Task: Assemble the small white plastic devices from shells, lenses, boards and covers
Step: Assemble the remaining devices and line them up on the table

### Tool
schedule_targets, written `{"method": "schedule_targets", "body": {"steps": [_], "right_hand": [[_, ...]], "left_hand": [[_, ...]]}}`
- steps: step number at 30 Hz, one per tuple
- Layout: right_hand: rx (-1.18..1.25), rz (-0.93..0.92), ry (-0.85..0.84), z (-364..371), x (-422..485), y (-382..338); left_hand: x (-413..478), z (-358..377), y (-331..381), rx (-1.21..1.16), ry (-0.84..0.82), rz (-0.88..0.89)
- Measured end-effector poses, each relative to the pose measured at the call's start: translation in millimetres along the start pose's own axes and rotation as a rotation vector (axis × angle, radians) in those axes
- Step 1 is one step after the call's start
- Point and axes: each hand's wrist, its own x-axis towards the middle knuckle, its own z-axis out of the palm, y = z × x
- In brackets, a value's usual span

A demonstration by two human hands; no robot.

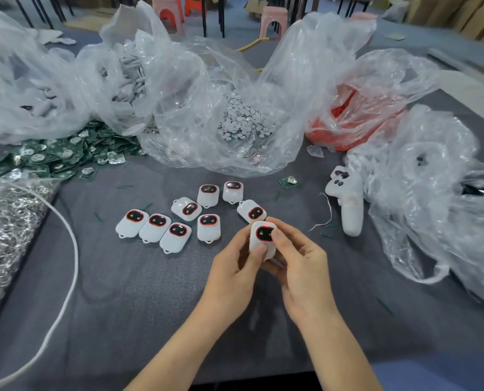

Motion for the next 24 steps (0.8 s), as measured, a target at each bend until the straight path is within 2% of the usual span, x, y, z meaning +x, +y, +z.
{"method": "schedule_targets", "body": {"steps": [5, 10, 13, 19, 24], "right_hand": [[-0.044, -0.061, -0.004, 2, -4, 5], [-0.275, -0.240, 0.104, 8, -7, 11], [-0.367, -0.304, 0.126, 11, -9, 17], [-0.314, -0.254, 0.007, 12, -13, 21], [-0.320, -0.265, 0.014, 13, -17, 21]], "left_hand": [[-1, -3, -4, -0.065, -0.005, -0.040], [-5, -1, -6, 0.107, 0.039, 0.073], [-6, -1, -11, 0.133, 0.070, 0.081], [-7, -5, -8, -0.124, 0.069, 0.022], [-1, -8, -5, -0.023, 0.129, 0.052]]}}
